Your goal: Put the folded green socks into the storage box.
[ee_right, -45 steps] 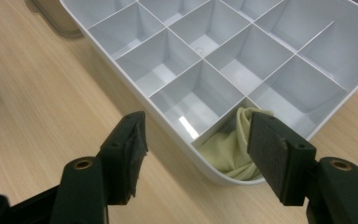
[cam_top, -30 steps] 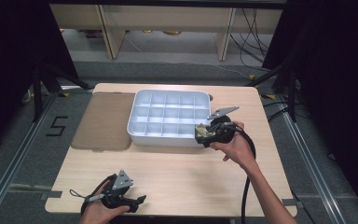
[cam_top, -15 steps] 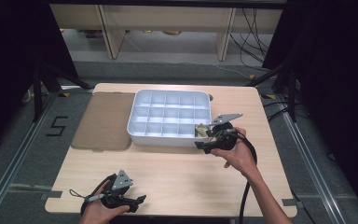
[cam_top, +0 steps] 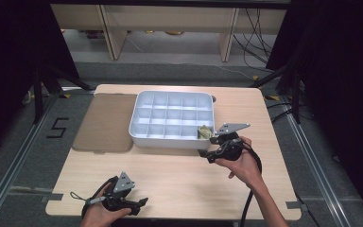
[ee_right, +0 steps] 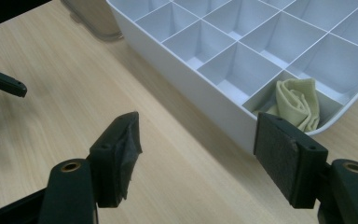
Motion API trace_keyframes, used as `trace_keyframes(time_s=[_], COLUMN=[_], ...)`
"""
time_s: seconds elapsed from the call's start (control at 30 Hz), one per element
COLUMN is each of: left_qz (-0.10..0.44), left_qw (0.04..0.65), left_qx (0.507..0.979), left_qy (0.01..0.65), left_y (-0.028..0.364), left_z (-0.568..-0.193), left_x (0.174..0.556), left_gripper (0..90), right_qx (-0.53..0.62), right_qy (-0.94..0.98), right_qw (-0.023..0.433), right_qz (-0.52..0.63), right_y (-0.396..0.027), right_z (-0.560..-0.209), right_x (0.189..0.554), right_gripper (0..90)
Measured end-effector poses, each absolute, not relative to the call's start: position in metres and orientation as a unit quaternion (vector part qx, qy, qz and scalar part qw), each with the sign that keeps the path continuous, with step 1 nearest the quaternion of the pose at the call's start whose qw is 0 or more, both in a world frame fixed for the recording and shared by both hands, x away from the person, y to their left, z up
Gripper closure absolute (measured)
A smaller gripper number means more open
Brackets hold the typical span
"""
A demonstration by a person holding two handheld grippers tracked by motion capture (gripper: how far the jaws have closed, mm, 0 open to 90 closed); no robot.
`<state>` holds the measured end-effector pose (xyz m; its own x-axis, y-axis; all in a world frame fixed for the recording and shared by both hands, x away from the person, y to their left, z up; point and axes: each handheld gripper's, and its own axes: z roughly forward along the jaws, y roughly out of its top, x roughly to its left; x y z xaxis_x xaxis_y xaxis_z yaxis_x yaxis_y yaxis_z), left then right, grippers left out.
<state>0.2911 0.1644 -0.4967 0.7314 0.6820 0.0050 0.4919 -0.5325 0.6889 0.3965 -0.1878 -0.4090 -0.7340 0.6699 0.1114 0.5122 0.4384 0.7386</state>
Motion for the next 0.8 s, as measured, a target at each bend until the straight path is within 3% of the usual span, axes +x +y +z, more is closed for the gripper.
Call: trace_keyframes(time_s=[0.8], left_qz=[0.138], left_qw=[0.345], left_qx=[0.864], left_qy=[0.340], left_y=[0.165], left_z=[-0.496], left_x=[0.291], left_gripper=[23.4], right_qx=[0.342], right_qy=[0.843], right_qw=[0.100], right_qz=[0.403], right_y=[-0.189], right_z=[-0.422], right_x=[0.378], right_gripper=[31.9])
